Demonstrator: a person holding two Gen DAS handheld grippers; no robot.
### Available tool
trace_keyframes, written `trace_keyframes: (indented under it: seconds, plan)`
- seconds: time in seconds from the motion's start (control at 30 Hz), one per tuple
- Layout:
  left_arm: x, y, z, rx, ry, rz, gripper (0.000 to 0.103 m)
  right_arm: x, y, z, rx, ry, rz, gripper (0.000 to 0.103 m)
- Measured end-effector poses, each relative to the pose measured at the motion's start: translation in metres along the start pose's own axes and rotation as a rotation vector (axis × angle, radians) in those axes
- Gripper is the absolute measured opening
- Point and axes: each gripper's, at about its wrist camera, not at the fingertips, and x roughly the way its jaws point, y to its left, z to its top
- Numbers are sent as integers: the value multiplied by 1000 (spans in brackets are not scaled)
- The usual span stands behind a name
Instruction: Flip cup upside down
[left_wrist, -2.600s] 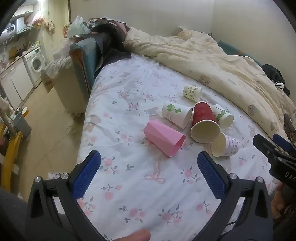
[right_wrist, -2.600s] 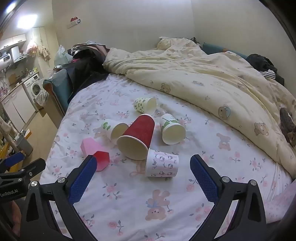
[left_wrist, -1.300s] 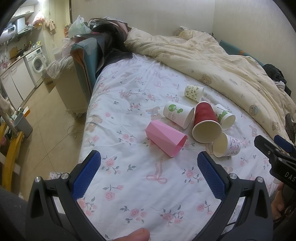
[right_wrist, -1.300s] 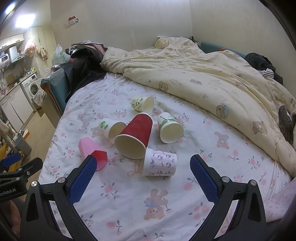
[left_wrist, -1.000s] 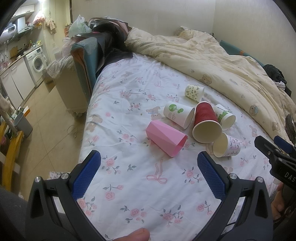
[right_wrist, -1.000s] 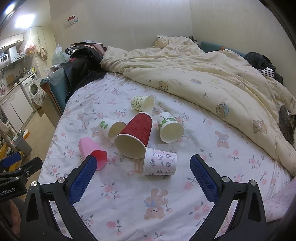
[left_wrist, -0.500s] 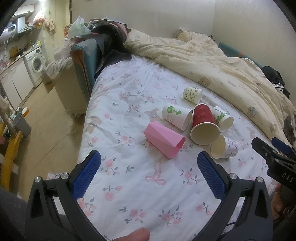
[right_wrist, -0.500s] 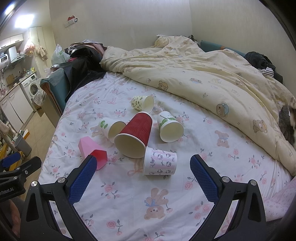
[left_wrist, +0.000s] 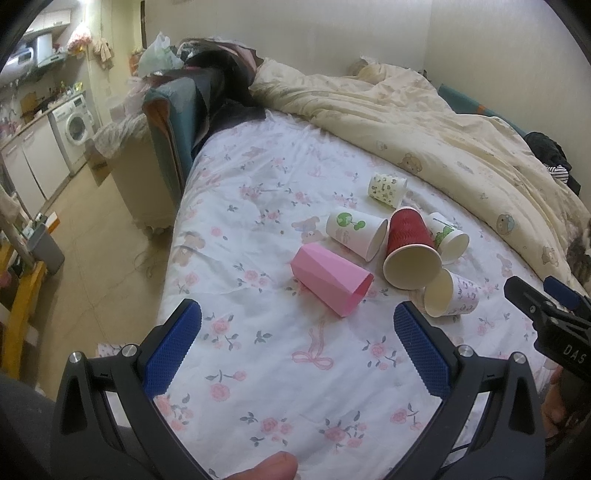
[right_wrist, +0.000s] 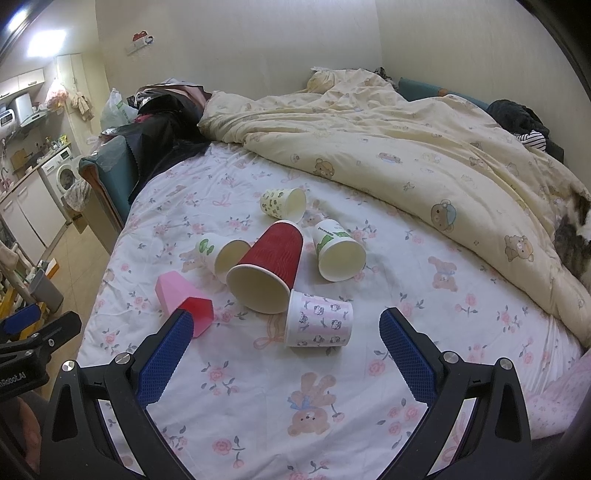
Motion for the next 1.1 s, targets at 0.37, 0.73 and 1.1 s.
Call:
trace_keyframes:
  seconds: [0.37, 0.73, 1.1]
  plan:
    - [0, -3, -1, 10, 0, -1, 103, 0, -1, 1, 6, 9, -1, 103]
    - [16, -7, 44, 8, 140, -3, 103, -10, -11, 27, -12, 48, -26, 103]
    - [79, -61, 92, 70, 310, -70, 103, 25, -56, 86, 48, 128, -2, 103]
